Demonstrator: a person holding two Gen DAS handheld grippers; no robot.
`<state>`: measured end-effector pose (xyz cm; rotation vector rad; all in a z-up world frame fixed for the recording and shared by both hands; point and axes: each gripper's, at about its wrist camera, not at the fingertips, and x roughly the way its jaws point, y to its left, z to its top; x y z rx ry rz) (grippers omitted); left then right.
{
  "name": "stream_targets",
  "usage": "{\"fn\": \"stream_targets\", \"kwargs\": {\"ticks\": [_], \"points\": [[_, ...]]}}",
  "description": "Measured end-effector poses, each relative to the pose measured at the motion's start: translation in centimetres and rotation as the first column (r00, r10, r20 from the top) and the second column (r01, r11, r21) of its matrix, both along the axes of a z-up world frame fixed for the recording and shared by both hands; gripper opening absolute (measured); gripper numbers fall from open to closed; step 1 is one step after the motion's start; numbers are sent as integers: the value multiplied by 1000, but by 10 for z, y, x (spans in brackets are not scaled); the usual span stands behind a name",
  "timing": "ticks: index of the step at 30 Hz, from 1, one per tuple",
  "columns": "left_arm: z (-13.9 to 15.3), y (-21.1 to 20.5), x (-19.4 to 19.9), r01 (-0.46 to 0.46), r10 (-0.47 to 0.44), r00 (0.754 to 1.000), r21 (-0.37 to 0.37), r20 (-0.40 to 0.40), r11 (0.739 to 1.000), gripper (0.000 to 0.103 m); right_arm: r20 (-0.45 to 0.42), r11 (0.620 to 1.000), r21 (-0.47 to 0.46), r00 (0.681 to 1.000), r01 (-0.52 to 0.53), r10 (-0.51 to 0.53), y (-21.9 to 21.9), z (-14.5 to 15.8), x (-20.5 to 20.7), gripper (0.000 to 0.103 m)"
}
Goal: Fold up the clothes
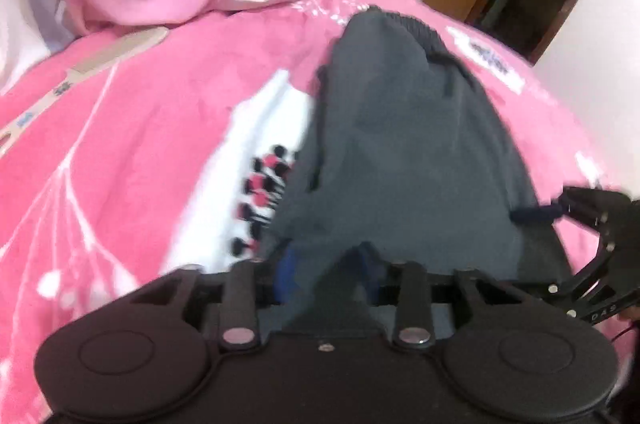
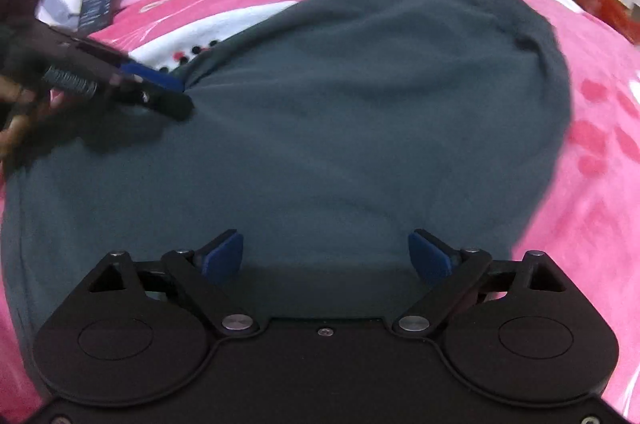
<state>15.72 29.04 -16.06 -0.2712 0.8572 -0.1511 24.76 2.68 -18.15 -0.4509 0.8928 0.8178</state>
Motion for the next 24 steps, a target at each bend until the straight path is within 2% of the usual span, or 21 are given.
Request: {"fn": "stream_targets", "kwargs": {"ticks": [2,3,4,5,6,9,11,13,16,17,20,24], "points": [[13,3,0,-47,47,999,5,15,999,31,37,997,-48,997,68,-66,-8,8,-11,92],[20,5,0,-71,71,997,8,30,997,40,60,996,-47,995,80,-77,-9,12,-18,92],[23,5,2,-52,51,997,26,55,998,43,78,996,-35,994,79,-76,-10,15,-25,92],[34,-8,0,0,-9,995,92,99,996,45,95,997,-22,993,78,-76,-11,18,-31,92],[42,-28,1,52,-78,987,182,139,982,49,98,998,-4,993,61,-60,-9,20,-39,92],[34,-56,12,112,-149,976,220,157,969,54,83,1000,-3,996,-15,15,2,16,-62,92],[14,-72,31,167,-189,974,163,124,972,55,71,994,-65,993,-91,95,15,7,-82,92],[0,-73,45,176,-194,975,148,113,973,55,67,984,-93,985,-152,158,21,2,-99,92],[-16,-73,84,185,-210,973,212,98,959,55,63,979,-102,981,-177,184,20,1,-111,92],[-17,-77,90,201,-235,966,259,108,945,55,58,980,-100,982,-175,181,18,2,-114,92],[-13,-78,100,203,-245,964,314,102,927,55,33,982,-93,985,-167,171,10,3,-118,93],[-2,-67,108,148,-196,974,333,116,931,55,36,980,-104,984,-172,177,3,4,-127,94]]}}
